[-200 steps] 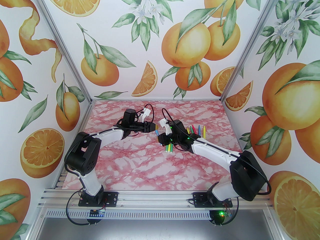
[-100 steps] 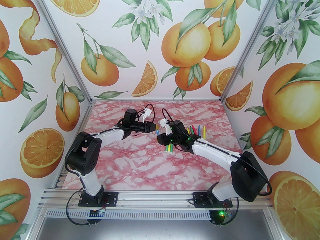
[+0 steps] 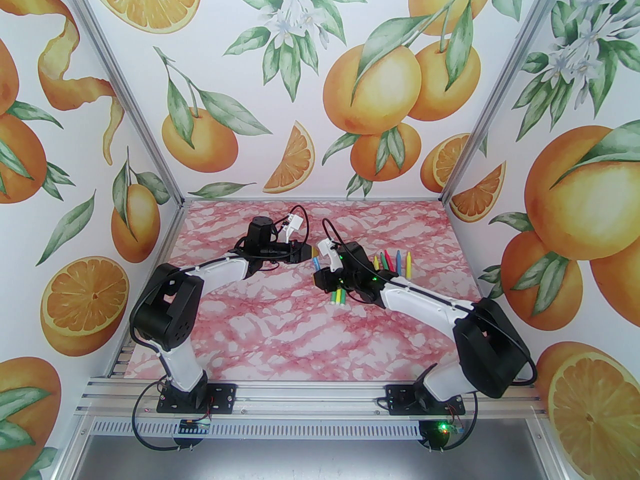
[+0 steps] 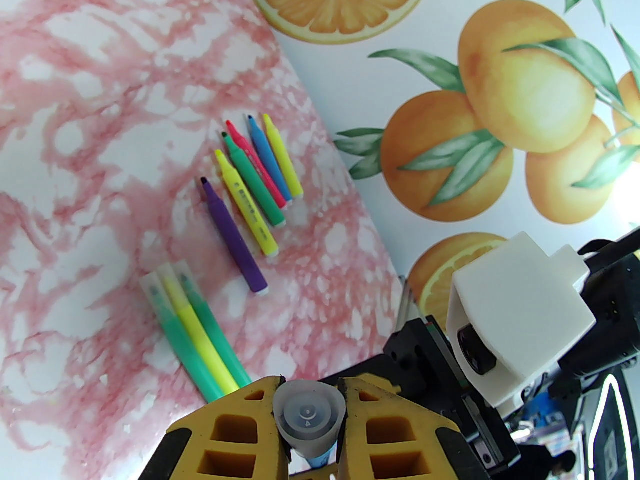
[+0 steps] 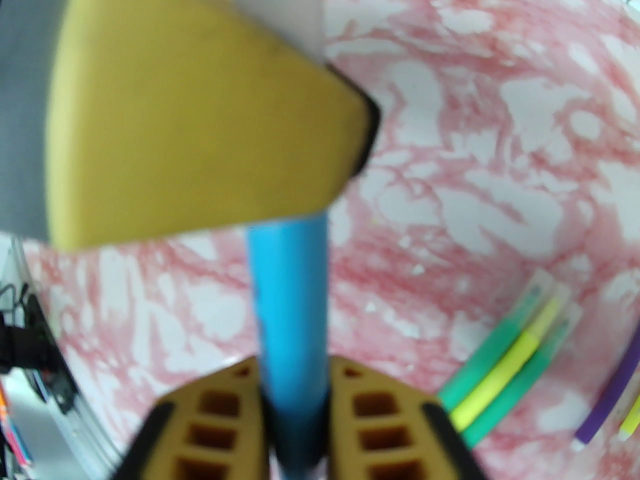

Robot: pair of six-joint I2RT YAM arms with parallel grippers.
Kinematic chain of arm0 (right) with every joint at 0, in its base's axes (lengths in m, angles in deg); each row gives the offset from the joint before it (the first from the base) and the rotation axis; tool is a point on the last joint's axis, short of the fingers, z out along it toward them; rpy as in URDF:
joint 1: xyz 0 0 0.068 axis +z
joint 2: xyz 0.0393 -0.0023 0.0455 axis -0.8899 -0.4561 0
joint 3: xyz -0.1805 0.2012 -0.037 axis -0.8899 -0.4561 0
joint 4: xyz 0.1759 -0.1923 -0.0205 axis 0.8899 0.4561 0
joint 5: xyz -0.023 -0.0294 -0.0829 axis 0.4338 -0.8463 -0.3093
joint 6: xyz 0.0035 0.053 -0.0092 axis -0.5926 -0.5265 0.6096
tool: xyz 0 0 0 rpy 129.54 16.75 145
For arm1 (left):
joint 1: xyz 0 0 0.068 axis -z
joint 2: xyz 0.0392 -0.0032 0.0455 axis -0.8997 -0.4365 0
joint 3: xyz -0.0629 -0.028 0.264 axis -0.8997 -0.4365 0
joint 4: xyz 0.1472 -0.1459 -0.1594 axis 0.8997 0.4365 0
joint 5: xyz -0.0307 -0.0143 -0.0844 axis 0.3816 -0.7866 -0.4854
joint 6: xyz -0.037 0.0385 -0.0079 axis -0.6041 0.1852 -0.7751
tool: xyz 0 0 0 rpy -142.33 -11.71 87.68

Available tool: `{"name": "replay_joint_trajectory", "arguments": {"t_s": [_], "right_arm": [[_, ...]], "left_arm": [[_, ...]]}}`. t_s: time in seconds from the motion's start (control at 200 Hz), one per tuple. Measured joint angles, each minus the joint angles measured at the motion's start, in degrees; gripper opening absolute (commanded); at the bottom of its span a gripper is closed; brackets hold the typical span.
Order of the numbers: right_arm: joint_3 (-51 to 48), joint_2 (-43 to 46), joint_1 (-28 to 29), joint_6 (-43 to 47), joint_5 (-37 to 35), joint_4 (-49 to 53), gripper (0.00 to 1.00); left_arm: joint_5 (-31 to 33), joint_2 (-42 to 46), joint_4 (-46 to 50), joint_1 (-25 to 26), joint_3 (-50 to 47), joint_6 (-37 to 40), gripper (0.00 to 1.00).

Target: Open the pen caps

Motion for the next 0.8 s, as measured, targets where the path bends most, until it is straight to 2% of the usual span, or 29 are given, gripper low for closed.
{"name": "replay_joint_trajectory", "arguments": {"t_s": [0.065,0.495,0.771,0.801], "right_arm": [[-0.59,0.04,-0.02,0.04,0.02,-0.79,0.00],[-7.87,4.76,-0.22,-0.02,-0.17,-6.88,0.00],[-8.85,5.62,-0.26,0.04,-0.48,-7.69,0.00],[-8.98,5.62,-0.24,0.13,-0.37,-6.47,0.00]], "left_arm": [[0.28,0.00,-0.09,0.00,0.00,-0.31,0.00],[0.83,-0.42,-0.48,1.27,0.00,-3.50,0.00],[1.33,-0.42,0.22,1.29,0.17,-4.96,0.00],[2.84,-0.42,0.28,1.25,0.46,-4.68,0.00]]}}
